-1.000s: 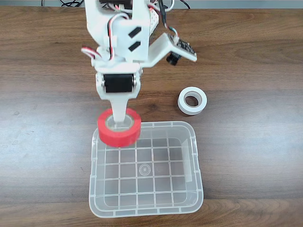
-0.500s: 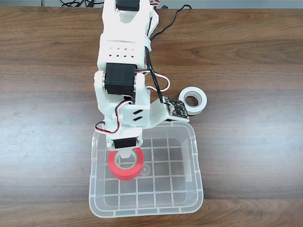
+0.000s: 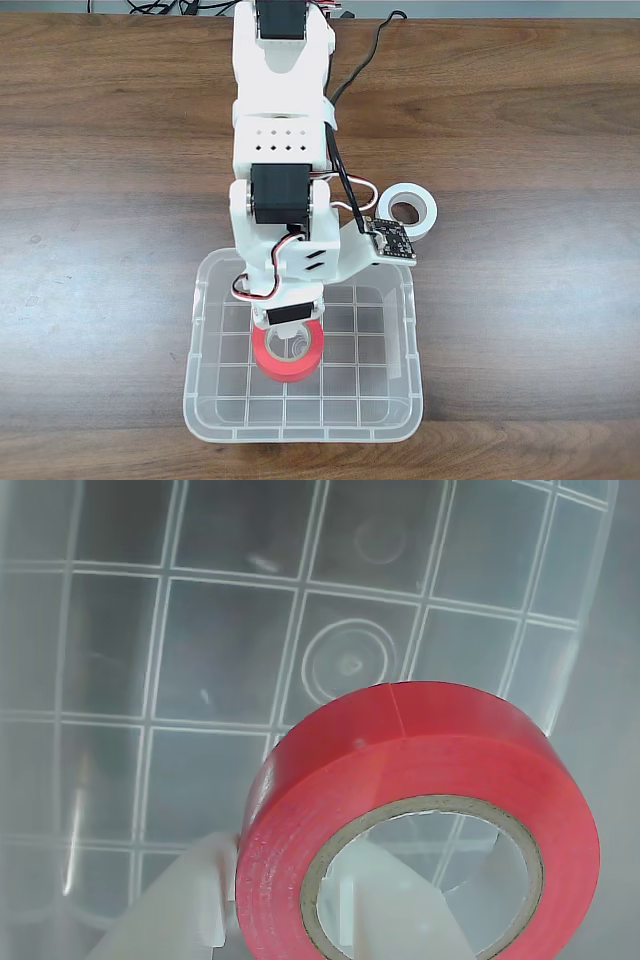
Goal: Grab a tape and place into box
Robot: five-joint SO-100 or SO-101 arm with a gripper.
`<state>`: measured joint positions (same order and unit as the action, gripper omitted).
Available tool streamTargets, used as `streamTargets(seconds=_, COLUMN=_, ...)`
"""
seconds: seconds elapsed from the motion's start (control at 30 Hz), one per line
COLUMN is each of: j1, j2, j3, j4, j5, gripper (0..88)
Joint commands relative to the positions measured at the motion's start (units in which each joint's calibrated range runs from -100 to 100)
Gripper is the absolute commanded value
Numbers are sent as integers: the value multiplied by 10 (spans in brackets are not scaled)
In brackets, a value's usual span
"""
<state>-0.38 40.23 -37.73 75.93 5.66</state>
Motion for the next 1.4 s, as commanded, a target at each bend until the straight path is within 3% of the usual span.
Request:
streamTargets(seconds=0.0, j1=-1, j2=-15, j3=-49, j4=-7, j5=-2, gripper=103)
streamTargets(seconds=0.13, j1=-1, j2=-20, j3=-49, j4=-7, j5=-2, gripper=183)
streamTargets(seconds=0.37, j1=7, j2=-23, j3=-110, j4=7, j5=-1, gripper=182)
streamTargets(seconds=0.57, j1=11, j2=-23, j3=-249, j4=95, j5=-1, gripper=179)
streamTargets(seconds=0.77, j1=11, j2=-23, j3=-394, j4=238, j5=-2, gripper=40)
streamTargets(seconds=0.83, j1=13, j2=-30, j3=-406, j4=241, j5=-2, gripper=12)
streamTargets(seconds=1.13, j1=14, j2=-204, j3=-275, j4=241, j5=3, gripper=12)
streamTargets(seconds=1.37, j1=-15, j2=-425, j3=-10, j4=241, j5=-1, gripper=12)
